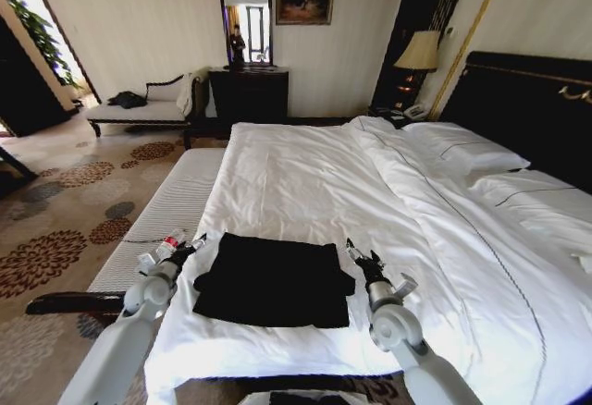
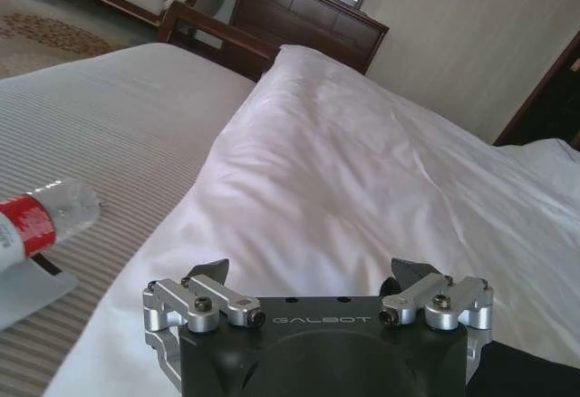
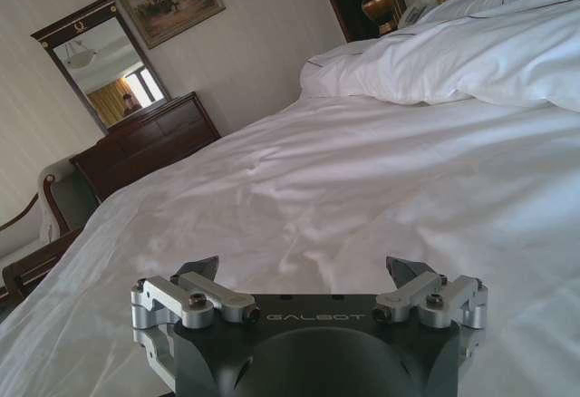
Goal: Fold the clothes on the bed.
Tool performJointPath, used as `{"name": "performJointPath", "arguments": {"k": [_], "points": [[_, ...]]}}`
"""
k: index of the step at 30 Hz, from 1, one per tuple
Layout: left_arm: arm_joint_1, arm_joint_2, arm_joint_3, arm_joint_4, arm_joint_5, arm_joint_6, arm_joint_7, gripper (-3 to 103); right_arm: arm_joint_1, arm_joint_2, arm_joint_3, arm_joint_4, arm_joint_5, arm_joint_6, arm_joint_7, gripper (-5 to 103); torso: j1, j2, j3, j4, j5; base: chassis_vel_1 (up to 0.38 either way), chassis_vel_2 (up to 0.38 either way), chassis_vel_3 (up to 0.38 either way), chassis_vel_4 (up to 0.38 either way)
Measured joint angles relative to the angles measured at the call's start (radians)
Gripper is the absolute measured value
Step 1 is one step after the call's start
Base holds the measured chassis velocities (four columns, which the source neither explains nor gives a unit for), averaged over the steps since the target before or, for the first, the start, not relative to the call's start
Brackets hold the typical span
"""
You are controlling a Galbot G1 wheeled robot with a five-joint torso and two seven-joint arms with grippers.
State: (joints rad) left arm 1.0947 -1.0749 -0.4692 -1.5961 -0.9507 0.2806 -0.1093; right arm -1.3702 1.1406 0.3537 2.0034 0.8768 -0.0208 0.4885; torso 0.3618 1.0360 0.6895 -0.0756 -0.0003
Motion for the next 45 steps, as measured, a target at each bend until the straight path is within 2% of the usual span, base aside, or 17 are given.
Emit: {"name": "performJointPath", "arguments": {"k": [8, 14, 16, 17, 19, 22, 25, 28, 30, 32, 34, 37, 40, 42, 45], "points": [[-0.085, -0.064, 0.077, 0.078, 0.016, -0.027, 0.020, 100, 0.008, 0.032, -0.008, -0.021, 0.000, -0.004, 0.004, 100, 0.000, 0.000, 0.000, 0.0000, -0.0002, 0.000, 0.000, 0.000, 0.000], [-0.114, -0.113, 0.097, 0.133, 0.055, -0.035, 0.032, 102, 0.006, 0.041, -0.007, -0.024, 0.000, -0.005, 0.008, 100, 0.000, 0.000, 0.000, 0.0000, -0.0002, 0.000, 0.000, 0.000, 0.000], [-0.121, -0.129, 0.101, 0.150, 0.066, -0.039, 0.036, 95, 0.005, 0.042, -0.004, -0.025, 0.000, -0.005, 0.009, 100, 0.000, 0.000, 0.000, 0.0001, -0.0002, 0.000, 0.000, 0.000, 0.000], [-0.121, -0.129, 0.101, 0.150, 0.066, -0.039, 0.036, 95, 0.005, 0.042, -0.004, -0.025, 0.000, -0.005, 0.009, 100, 0.000, 0.000, 0.000, 0.0001, -0.0002, 0.000, 0.000, 0.000, 0.000], [-0.134, -0.148, 0.103, 0.173, 0.075, -0.044, 0.038, 85, 0.006, 0.042, 0.000, -0.028, 0.001, -0.005, 0.010, 100, 0.000, 0.000, 0.000, 0.0001, -0.0002, 0.000, 0.000, 0.000, 0.000], [-0.140, -0.155, 0.103, 0.183, 0.076, -0.047, 0.039, 80, 0.006, 0.042, 0.002, -0.030, 0.002, -0.005, 0.011, 100, 0.000, 0.000, 0.000, 0.0000, -0.0002, 0.000, 0.000, 0.000, 0.000], [-0.146, -0.159, 0.099, 0.194, 0.077, -0.051, 0.046, 63, 0.010, 0.042, 0.003, -0.040, 0.005, -0.005, 0.013, 100, 0.000, 0.000, 0.000, 0.0000, -0.0002, 0.000, 0.000, 0.000, 0.000], [-0.150, -0.158, 0.099, 0.201, 0.077, -0.052, 0.050, 57, 0.021, 0.043, 0.003, -0.057, 0.007, -0.005, 0.015, 100, 0.000, 0.000, 0.000, 0.0000, -0.0003, 0.000, 0.000, 0.000, 0.000], [-0.155, -0.161, 0.100, 0.207, 0.077, -0.054, 0.052, 46, 0.037, 0.044, 0.003, -0.077, 0.015, -0.005, 0.015, 100, 0.000, 0.000, 0.000, 0.0000, -0.0002, 0.000, 0.000, 0.000, 0.000], [-0.159, -0.169, 0.101, 0.213, 0.078, -0.055, 0.054, 36, 0.069, 0.041, 0.002, -0.110, 0.038, -0.008, 0.016, 100, 0.000, 0.000, 0.000, 0.0000, -0.0002, 0.000, 0.000, 0.000, 0.000], [-0.161, -0.173, 0.101, 0.215, 0.078, -0.055, 0.055, 36, 0.091, 0.037, 0.002, -0.130, 0.055, -0.013, 0.016, 100, 0.000, 0.000, 0.000, 0.0000, -0.0001, 0.000, 0.000, 0.000, 0.000], [-0.162, -0.181, 0.099, 0.220, 0.078, -0.057, 0.056, 20, 0.151, 0.019, 0.001, -0.179, 0.112, -0.028, 0.008, 100, 0.000, 0.000, 0.000, 0.0000, -0.0002, 0.000, 0.000, 0.000, 0.000], [-0.162, -0.180, 0.097, 0.220, 0.078, -0.058, 0.057, 15, 0.197, 0.007, -0.003, -0.212, 0.152, -0.042, -0.003, 100, 0.000, 0.000, 0.000, 0.0000, -0.0003, 0.000, 0.000, 0.000, 0.000], [-0.161, -0.175, 0.093, 0.220, 0.076, -0.058, 0.058, 4, 0.235, -0.002, -0.012, -0.252, 0.176, -0.052, -0.018, 100, 0.000, 0.000, 0.000, -0.0002, -0.0004, 0.000, 0.000, 0.000, 0.000], [-0.160, -0.166, 0.077, 0.218, 0.071, -0.063, 0.059, 1, 0.276, -0.014, -0.029, -0.310, 0.230, -0.076, -0.063, 100, 0.000, 0.000, 0.000, 0.0000, -0.0005, 0.000, 0.000, 0.000, 0.000]]}}
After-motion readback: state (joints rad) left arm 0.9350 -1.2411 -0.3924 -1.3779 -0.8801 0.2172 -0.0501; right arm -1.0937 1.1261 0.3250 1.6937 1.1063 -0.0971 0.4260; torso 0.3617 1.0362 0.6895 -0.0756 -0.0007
